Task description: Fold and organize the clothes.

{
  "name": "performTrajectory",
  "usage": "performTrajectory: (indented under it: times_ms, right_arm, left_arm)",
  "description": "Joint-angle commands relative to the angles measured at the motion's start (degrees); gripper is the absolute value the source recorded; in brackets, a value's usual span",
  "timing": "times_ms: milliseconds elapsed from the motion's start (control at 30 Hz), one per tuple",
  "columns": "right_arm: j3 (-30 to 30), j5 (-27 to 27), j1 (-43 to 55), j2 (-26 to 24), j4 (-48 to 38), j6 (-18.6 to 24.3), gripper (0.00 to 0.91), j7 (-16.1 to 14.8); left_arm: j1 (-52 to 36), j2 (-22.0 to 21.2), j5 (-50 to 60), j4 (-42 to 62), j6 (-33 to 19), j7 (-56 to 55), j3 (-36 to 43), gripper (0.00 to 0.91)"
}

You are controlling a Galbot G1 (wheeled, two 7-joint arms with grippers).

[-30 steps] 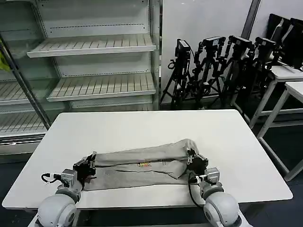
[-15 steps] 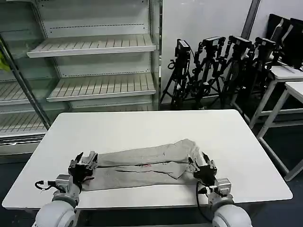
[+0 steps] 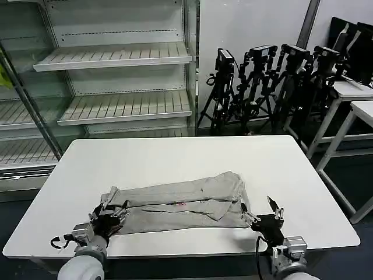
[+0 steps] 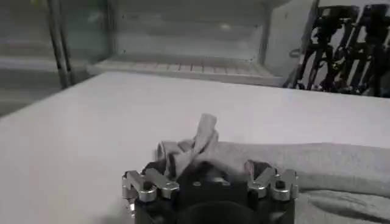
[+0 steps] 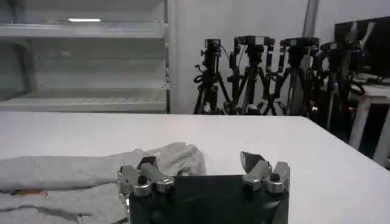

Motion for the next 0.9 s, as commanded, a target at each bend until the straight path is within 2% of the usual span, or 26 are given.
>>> performTrajectory:
  times_ms: [33, 467, 900]
  right_arm:
    - [1.4, 0.2, -2.9, 0.4, 2.2, 0.1, 0.907, 0.1]
    - [0.8, 0.2, -2.8, 1.0, 2.8, -0.1, 0.907, 0.6]
    - [1.5, 0.2, -3.8, 1.6, 3.5, 0.2, 0.907, 0.8]
  left_arm:
    - [-1.5, -3.3, -5.9, 4.4, -0.4, -1.6, 0.1, 0.04]
    - [-1.1, -3.3, -11.2, 3.6, -1.1, -1.4, -1.4, 0.04]
    - [0.9, -0.7, -21.3, -2.0, -2.3, -1.2, -8.8, 0.04]
